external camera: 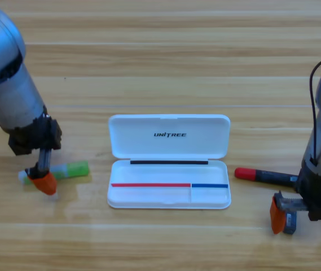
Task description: Clean up eraser and pencils
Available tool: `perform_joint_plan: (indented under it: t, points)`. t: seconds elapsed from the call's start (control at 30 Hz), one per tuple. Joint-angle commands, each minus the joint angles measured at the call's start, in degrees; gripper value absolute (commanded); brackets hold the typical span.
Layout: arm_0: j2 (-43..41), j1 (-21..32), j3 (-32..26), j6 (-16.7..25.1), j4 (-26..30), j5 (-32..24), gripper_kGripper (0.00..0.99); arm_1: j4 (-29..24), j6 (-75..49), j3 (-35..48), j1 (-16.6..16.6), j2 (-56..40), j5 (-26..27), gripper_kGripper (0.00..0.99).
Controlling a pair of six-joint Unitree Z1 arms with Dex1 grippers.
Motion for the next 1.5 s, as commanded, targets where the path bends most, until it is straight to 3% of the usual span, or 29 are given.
perform_joint_plan:
  t: [0.03,0.33,0.43,0.7,0.83,1.0,1.2,1.33,1.5]
  points:
    - [3.75,0.88,2.37,-0.18,-3.33,-0.37,0.963,-4.13,2.03,1.03,-0.24,4.96,0.45,0.861]
    - [4.81,0.97,3.16,-0.45,-5.44,-0.28,0.951,-6.95,4.05,1.03,-1.03,6.89,-1.13,0.822]
    - [4.98,1.05,3.42,-0.45,-5.97,-0.10,0.916,-6.95,4.05,1.11,-1.12,7.15,-1.13,0.744]
    - [4.98,1.14,4.13,-0.54,-6.41,0.95,0.845,-6.95,3.61,2.26,-1.21,7.15,-0.43,0.195]
    - [4.81,1.14,4.65,-0.45,-6.85,1.48,0.762,-6.86,2.47,2.34,-1.30,6.98,0.19,0.000]
    - [3.75,1.23,5.53,-0.27,-8.25,2.45,0.597,-1.41,-9.84,-1.61,-1.30,4.25,2.65,0.000]
    - [2.88,1.23,5.53,0.87,-8.34,3.59,0.351,8.26,-45.96,-11.01,-1.30,-0.76,-0.95,0.000]
    - [0.24,1.14,5.09,2.37,-7.64,4.56,0.000,18.54,-69.07,-17.43,-0.59,0.39,1.07,0.000]
    - [-6.35,1.14,2.90,2.37,-3.51,7.02,0.000,19.95,-80.68,-20.07,-0.24,3.29,2.03,0.000]
